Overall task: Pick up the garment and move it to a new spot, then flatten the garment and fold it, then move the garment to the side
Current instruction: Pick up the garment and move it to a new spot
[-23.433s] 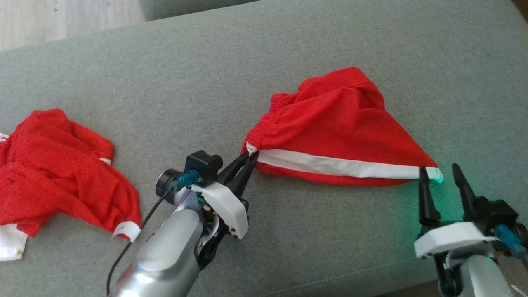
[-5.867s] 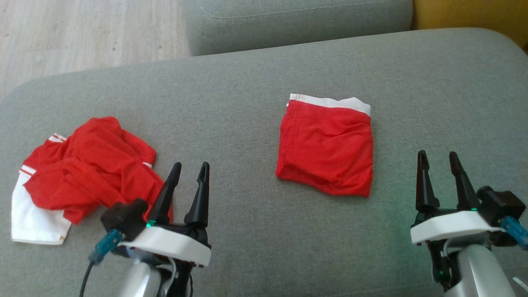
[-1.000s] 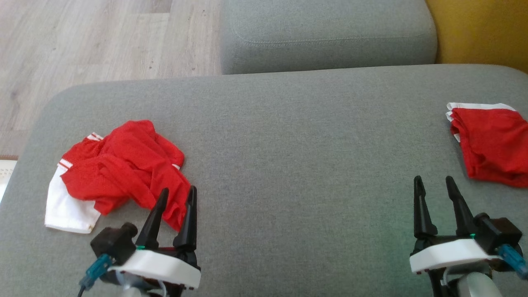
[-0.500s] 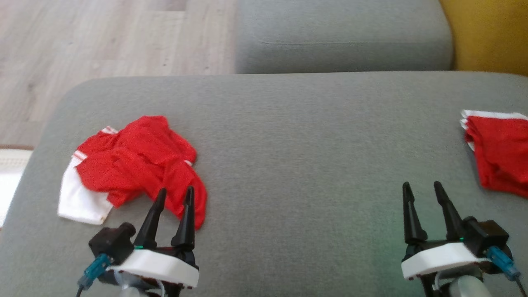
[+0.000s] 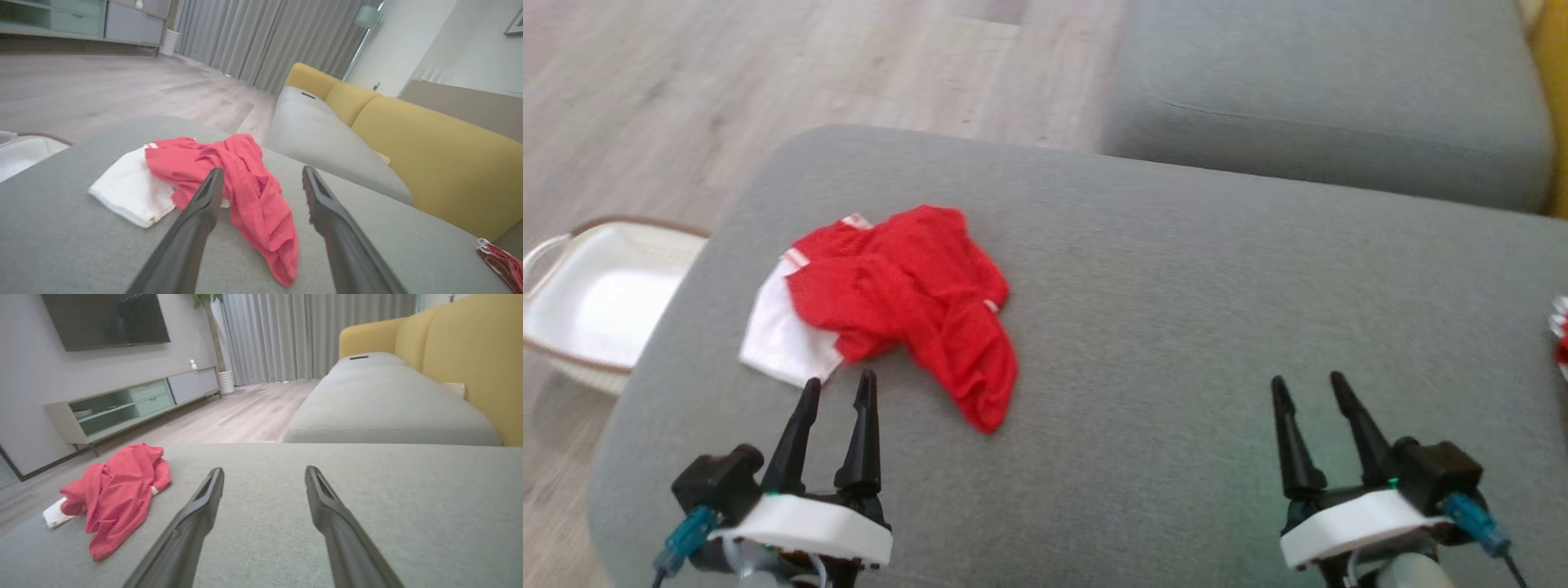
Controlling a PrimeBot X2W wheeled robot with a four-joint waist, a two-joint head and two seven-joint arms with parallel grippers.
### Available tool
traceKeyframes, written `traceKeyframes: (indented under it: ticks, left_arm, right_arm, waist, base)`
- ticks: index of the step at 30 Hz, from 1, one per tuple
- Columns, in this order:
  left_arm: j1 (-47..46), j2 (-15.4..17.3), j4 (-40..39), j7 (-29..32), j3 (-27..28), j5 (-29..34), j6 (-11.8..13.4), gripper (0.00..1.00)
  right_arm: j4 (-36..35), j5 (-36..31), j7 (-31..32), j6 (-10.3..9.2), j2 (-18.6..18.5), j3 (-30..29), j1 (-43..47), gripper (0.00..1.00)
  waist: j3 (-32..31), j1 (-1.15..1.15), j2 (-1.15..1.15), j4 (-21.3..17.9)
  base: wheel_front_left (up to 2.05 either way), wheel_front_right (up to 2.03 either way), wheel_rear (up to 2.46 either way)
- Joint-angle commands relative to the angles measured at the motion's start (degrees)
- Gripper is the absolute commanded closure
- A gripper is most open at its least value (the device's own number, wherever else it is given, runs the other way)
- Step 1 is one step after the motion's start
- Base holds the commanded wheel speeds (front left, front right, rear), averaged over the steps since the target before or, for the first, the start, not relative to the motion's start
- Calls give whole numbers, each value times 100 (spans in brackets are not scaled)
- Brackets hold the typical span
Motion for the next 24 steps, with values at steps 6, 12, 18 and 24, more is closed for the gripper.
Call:
traceKeyframes:
  ticks: [6, 12, 18, 24]
  left_arm:
    - [-126, 16, -212, -32, 346, 110, -54, 0]
    - [-151, 16, -269, -32, 508, 144, -90, 0]
    - [-492, 16, -141, -32, 709, 365, -176, 0]
    - [-1435, 371, 633, -32, 717, 709, -326, 0]
  right_arm:
    - [-114, 76, -62, -5, -28, 319, -94, 0]
    - [-93, 122, -62, -5, -28, 350, -96, 0]
    - [-216, -43, -12, -5, -28, 237, -272, 0]
    - [-550, -363, 199, -5, -28, 15, -536, 0]
  waist:
    - [-42, 0, 0, 464]
    - [49, 0, 0, 534]
    - [448, 0, 0, 415]
    - [1116, 0, 0, 188]
  base:
    - [0, 0, 0]
    - [0, 0, 0]
    - [0, 0, 0]
    - [0, 0, 0]
